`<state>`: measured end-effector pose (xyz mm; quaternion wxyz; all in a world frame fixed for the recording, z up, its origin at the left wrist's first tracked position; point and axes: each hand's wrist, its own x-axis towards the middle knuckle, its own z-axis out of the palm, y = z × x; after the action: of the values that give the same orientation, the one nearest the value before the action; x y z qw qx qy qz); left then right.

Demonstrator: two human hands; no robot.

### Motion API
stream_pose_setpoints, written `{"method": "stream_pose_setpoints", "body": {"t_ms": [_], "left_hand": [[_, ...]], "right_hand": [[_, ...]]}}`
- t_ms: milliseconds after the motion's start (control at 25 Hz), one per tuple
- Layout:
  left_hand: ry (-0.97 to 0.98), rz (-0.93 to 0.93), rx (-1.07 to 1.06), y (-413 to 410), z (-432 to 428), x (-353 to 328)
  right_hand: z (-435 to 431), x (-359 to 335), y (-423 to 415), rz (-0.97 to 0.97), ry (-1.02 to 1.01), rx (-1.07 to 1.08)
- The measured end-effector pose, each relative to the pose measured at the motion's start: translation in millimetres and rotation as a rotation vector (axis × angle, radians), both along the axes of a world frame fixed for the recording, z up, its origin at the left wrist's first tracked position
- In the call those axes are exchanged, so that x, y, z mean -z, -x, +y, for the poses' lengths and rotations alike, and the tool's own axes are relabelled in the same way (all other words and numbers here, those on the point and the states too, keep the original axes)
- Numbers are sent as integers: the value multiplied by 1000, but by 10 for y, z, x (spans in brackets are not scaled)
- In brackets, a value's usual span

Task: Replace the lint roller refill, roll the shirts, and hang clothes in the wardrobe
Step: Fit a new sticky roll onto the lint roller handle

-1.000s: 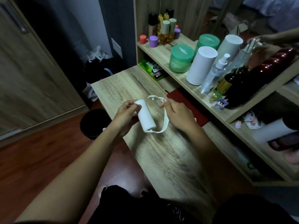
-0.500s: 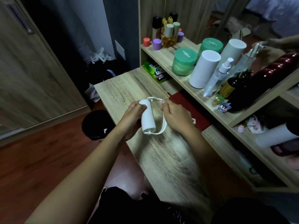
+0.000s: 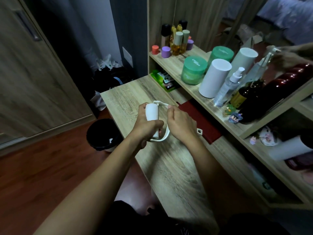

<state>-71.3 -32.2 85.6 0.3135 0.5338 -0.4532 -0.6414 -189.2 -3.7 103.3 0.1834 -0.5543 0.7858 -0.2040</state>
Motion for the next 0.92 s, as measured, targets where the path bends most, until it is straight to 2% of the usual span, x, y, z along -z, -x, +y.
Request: {"method": "stream_pose_setpoints", "body": {"t_ms": [520, 600, 760, 920], "left_hand": [[183, -70, 112, -41, -39, -129], [241, -133, 162, -53, -78, -170], [317, -302, 185, -135, -68, -178], [496, -443, 172, -313, -120, -129]], "right_hand": [[-53, 15, 21, -39, 50, 19], [-39, 38, 30, -104, 78, 20], [84, 161, 90, -371, 128, -71], [265, 324, 154, -291, -9, -197]]}}
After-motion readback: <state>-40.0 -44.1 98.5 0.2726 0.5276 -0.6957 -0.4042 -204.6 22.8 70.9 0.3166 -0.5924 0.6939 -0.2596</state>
